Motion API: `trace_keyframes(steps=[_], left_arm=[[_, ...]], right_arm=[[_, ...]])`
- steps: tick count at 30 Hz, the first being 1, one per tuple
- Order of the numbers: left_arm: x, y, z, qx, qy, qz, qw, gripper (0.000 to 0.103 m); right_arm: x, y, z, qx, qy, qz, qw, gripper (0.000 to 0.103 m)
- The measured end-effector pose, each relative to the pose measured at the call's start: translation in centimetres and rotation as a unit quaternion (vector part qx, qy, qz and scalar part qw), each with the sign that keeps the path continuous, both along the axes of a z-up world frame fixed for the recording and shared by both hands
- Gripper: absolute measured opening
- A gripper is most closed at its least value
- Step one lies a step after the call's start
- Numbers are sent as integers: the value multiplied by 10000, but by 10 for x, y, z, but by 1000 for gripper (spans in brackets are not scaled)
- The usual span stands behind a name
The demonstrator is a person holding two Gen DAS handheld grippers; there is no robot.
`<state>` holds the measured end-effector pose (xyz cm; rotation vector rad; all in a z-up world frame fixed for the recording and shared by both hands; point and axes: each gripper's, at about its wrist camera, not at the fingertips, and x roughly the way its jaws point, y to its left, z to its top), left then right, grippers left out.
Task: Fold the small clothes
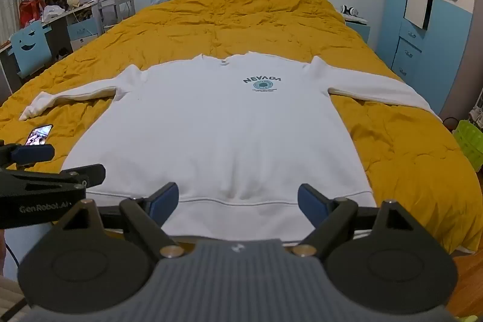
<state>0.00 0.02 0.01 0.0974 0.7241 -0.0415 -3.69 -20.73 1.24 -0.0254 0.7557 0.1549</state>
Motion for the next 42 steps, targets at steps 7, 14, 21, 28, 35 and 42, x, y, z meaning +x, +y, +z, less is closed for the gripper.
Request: trace_keyframes(steps=[7, 14, 21, 28, 35, 42], left_arm=[[-1, -7, 3, 32, -52, -7, 10000, 97], [-3, -14, 6, 56, -137, -27, 9999, 97], [-5, -3, 8, 97, -232, -109, 9996, 97], [-6, -4, 10, 132, -324, -131, 9993, 97], [-5, -6, 12, 153, -380, -173, 9990, 97], [-5, -7, 12, 152, -383, -175, 9990, 97]], right_arm=[[-1, 0, 0, -12, -12, -1, 10000, 82], [-2, 0, 1, -6, -53, -25, 10000, 82], [-6, -1, 6, 4, -162, -58, 9999, 82], [-8, 0, 8, -6, -227, -57, 9997, 82], [-8, -1, 8, 0, -246, -53, 9997, 82], [-11, -1, 9, -4, -263, -49, 9996, 82]])
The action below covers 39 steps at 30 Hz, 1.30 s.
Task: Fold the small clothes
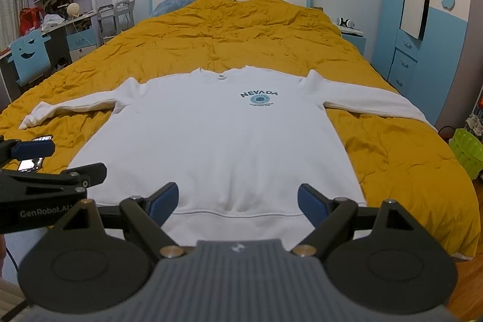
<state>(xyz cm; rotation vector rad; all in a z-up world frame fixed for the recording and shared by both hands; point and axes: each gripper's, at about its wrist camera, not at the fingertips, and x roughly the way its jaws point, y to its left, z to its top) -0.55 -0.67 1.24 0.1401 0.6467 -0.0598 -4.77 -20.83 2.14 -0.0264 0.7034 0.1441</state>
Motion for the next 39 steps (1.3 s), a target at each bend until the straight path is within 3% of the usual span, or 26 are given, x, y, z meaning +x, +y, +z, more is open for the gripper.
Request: trace_keyframes(steps=[39], left_arm=[[0, 2, -4, -23, 42, 28, 10000, 97]], right_arm=[[0, 0, 0, 2, 47, 34, 10000, 82]])
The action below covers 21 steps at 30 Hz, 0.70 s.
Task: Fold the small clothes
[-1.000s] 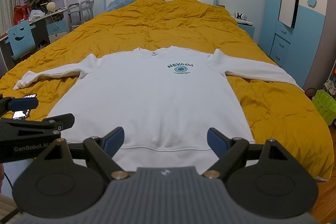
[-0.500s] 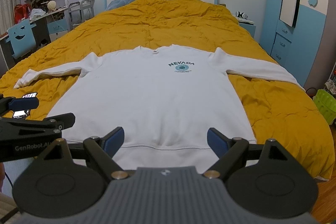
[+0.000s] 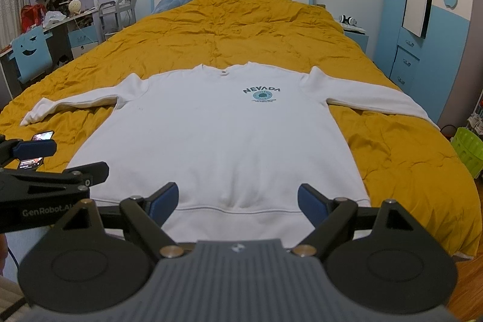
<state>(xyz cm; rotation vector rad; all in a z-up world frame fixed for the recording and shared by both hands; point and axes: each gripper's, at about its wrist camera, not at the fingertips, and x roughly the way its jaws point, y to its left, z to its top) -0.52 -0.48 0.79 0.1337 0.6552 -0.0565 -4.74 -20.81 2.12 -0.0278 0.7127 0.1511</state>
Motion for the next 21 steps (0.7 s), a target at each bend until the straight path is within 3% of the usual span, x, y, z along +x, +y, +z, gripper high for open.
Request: trace_keyframes(steps=[21], left_arm=[[4, 6, -9, -58, 117, 73, 9999, 97]], right_arm=[[4, 2, -5, -20, 27, 33, 10000, 82]])
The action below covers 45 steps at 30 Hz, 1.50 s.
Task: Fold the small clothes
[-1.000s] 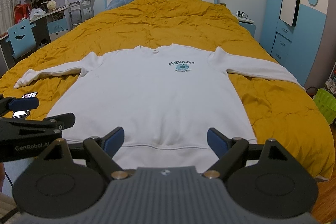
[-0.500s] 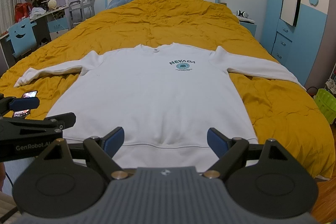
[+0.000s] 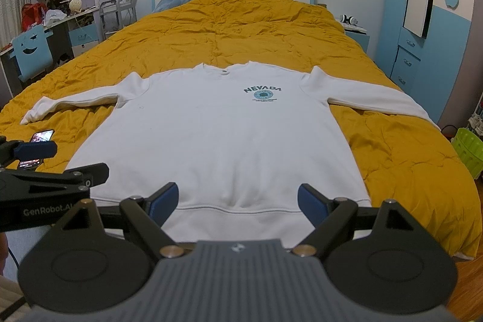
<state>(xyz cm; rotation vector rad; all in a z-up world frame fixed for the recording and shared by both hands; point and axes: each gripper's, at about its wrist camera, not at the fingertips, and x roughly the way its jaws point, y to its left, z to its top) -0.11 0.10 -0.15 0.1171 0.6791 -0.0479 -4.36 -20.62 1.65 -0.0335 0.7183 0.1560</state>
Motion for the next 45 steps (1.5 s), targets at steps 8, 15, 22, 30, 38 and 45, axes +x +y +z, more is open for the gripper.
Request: trace_keyframes(steps=[8, 15, 22, 30, 38, 45], left_arm=[[23, 19, -1, -173, 99, 217, 9996, 93], [62, 62, -1, -526, 80, 410, 9977, 93], [115, 143, 4, -1134, -16, 824, 9901, 93], [165, 287, 15, -1462, -246, 1783, 9727, 93], [181, 409, -10, -1706, -256, 3016, 9377, 93], [178, 483, -62, -2340, -187, 3895, 8906, 93]], right_arm=[[15, -7, 0, 92, -87, -37, 9999, 82], [49, -21, -1, -108, -1083, -484, 9929, 82], [109, -36, -10, -66, -1098, -331, 9934, 82], [185, -32, -20, 346, -605, -347, 9970, 82], [243, -13, -44, 486, -24, -343, 9982, 82], [274, -2, -63, 428, 363, -462, 9974, 82]])
